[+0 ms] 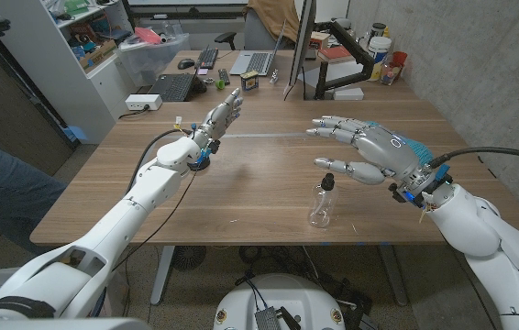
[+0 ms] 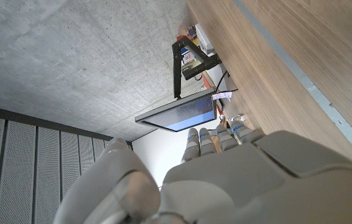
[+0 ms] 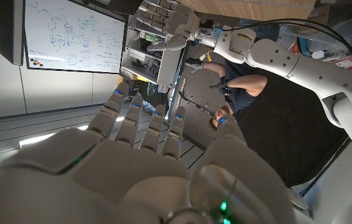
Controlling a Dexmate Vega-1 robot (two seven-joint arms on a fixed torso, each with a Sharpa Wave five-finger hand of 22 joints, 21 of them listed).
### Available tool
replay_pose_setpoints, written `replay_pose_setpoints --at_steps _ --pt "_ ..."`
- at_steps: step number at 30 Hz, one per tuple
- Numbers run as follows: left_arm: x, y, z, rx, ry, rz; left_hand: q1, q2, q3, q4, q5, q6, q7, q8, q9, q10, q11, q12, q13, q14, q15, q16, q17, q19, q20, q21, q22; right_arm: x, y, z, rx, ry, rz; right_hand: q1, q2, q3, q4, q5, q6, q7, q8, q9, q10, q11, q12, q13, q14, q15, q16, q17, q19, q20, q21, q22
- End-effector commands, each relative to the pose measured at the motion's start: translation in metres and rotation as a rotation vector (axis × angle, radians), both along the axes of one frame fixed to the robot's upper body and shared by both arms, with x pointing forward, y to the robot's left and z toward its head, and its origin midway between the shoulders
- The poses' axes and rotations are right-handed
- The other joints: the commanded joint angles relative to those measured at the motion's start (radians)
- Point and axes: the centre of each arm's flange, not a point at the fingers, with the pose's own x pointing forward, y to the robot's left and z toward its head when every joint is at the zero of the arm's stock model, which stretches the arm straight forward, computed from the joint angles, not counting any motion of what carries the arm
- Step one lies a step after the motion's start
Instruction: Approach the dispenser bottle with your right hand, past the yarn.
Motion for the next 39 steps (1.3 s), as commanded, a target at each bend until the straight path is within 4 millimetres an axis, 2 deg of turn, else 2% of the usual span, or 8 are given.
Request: replay_pose_setpoints --at_steps 1,32,39 --pt "-0.002 -0.004 0.000 0.003 -0.007 -0.007 0.005 0.012 -0.004 0.001 0.004 0.006 0.001 0.001 0.002 -0.006 -0.001 0.003 0.003 -0.009 0.002 0.003 0.003 -0.008 0.002 0.008 0.003 -0.001 0.001 -0.004 -0.024 -0.006 -0.040 0.010 -0.004 0.007 0.000 0.009 0.009 0.003 -0.003 0.003 0.002 -0.002 0.002 0.003 -0.002 -0.002 0.004 0.002 -0.007 0.001 -0.002 0.005" --pt "0.004 -0.005 -0.003 -0.001 0.014 -0.008 0.007 0.015 -0.011 0.001 0.004 0.006 0.003 0.001 0.002 -0.006 -0.004 0.003 0.003 -0.010 0.002 0.004 0.003 -0.010 0.004 0.008 0.003 0.014 0.010 -0.008 -0.092 0.054 -0.068 0.011 0.000 0.008 0.003 0.008 0.019 0.004 -0.002 0.004 0.005 -0.003 0.004 0.003 -0.003 -0.008 0.004 0.003 -0.011 0.003 -0.003 0.005" --pt "0.002 -0.003 -0.004 -0.004 0.014 -0.003 0.008 0.016 -0.012 0.001 0.004 0.005 0.002 0.001 0.002 -0.007 -0.005 0.002 0.003 -0.010 0.002 0.004 0.003 -0.010 0.005 0.008 0.003 0.017 0.014 -0.010 -0.121 0.067 -0.080 0.037 0.016 0.023 -0.007 0.011 0.020 0.000 -0.003 0.004 0.006 -0.005 0.004 0.003 -0.003 -0.009 0.004 0.002 -0.015 0.005 -0.004 0.005"
